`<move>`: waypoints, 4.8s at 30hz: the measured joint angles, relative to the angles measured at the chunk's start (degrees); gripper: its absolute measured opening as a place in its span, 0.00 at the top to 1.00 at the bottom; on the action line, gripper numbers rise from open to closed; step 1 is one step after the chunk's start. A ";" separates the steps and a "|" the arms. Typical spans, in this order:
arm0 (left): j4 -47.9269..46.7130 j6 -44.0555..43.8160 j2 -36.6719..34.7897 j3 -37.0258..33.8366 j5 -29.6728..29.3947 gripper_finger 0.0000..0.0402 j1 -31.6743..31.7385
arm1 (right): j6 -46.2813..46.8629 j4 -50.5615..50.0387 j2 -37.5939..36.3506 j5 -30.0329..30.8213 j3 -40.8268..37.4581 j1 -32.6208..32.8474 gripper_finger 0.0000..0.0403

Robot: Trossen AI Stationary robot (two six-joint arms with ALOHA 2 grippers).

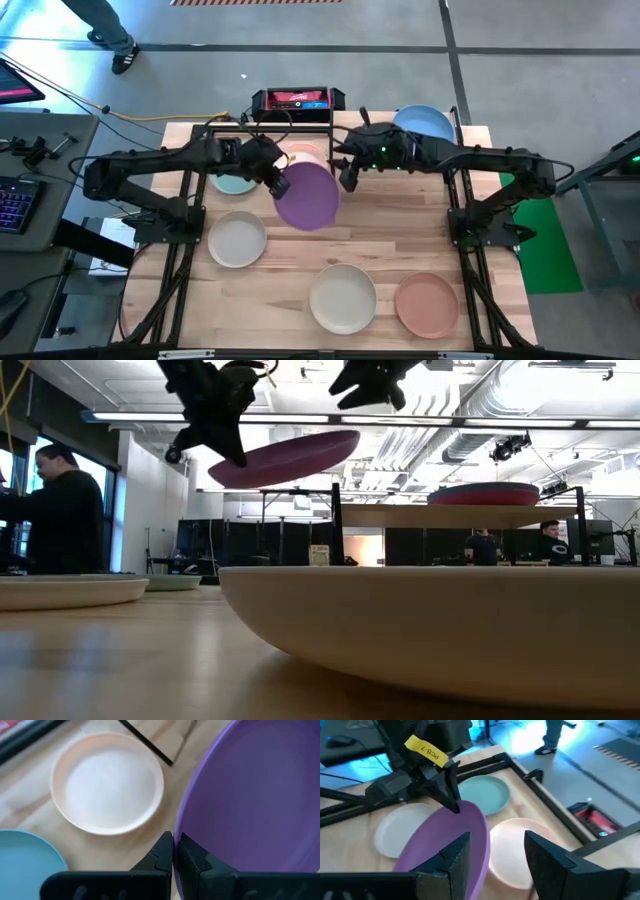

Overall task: Place and stack plates onto a shelf
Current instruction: Stack the purple plate on top of the blue plate on the shelf

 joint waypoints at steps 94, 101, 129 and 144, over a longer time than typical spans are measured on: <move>15.73 9.39 -2.77 0.74 0.05 0.74 1.86 | 39.61 -33.75 -0.07 8.81 4.92 1.15 1.00; 21.44 9.97 -3.23 0.74 0.11 0.74 1.89 | 37.02 -39.38 -3.85 10.94 4.92 -2.41 1.00; 22.33 12.92 -3.14 0.74 -0.85 0.74 5.80 | 23.10 -44.58 -30.64 2.55 -1.60 -39.40 1.00; 22.33 16.48 -3.13 0.74 -0.63 0.74 6.24 | 42.51 -36.51 -46.81 -1.99 -24.43 -46.53 1.00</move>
